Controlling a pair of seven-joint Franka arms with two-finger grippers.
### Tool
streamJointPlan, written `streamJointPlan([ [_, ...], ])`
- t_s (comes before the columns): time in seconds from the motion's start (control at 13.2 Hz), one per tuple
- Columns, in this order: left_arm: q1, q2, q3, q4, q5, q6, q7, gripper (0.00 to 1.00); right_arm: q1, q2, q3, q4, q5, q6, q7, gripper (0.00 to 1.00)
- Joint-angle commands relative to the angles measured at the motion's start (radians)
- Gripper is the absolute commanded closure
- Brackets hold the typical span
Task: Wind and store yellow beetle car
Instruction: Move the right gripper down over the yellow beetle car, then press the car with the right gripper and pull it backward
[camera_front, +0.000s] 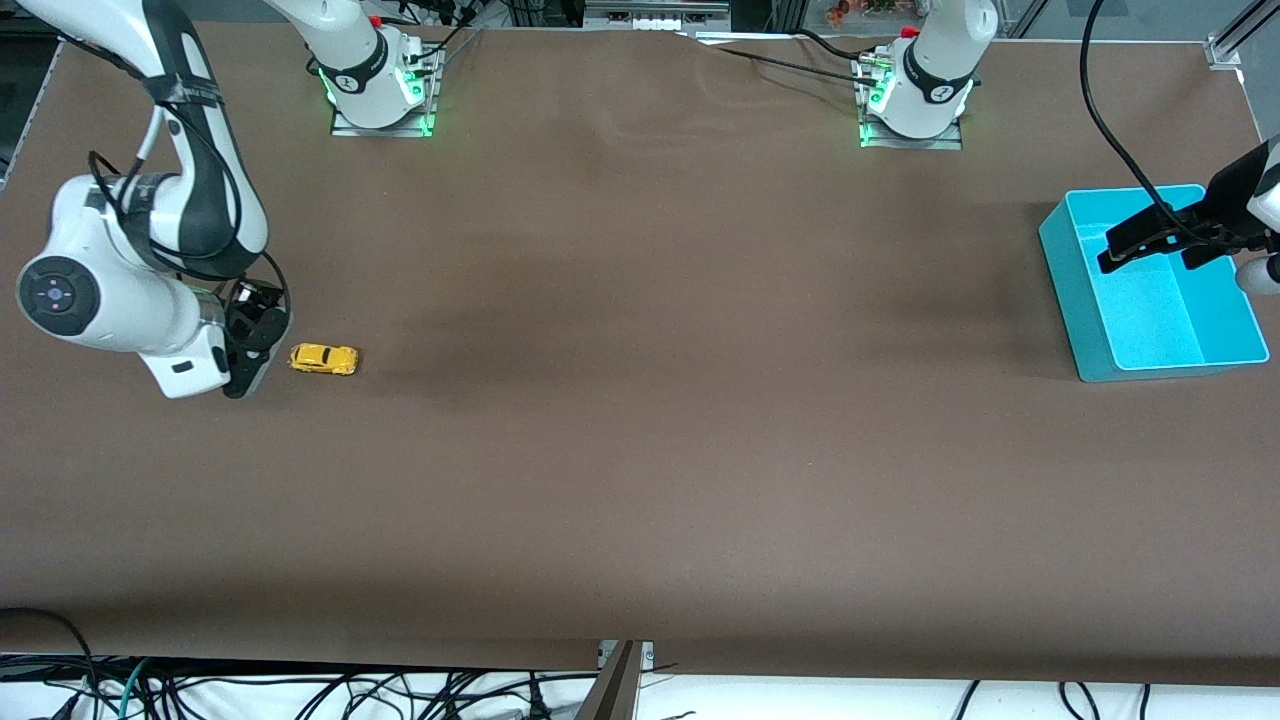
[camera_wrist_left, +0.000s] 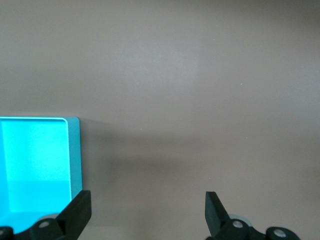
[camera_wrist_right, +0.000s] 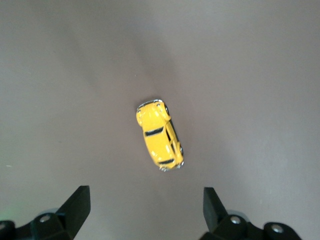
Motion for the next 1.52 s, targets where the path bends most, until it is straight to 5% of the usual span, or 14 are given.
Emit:
streamJointPlan([
  [0.0,0.022,0.022,-0.003,0.058,-0.04,-0.007,0.01,0.0,-0.005,-0.027,0.003,-0.115,-0.011,0.148,-0.1,0.0],
  [0.61,0.045,0.04,-0.003,0.085,-0.04,-0.011,0.008,0.0,-0.01,-0.01,0.003,-0.352,-0.008,0.55,-0.238,0.0],
  [1.21,0.043,0.048,-0.005,0.086,-0.041,-0.011,0.01,0.0,-0.039,0.04,0.003,-0.364,-0.005,0.64,-0.319,0.02],
  [1.44,0.043,0.046,-0.005,0.089,-0.03,-0.011,0.022,0.0,-0.039,0.033,0.003,-0.376,-0.005,0.641,-0.327,0.17],
])
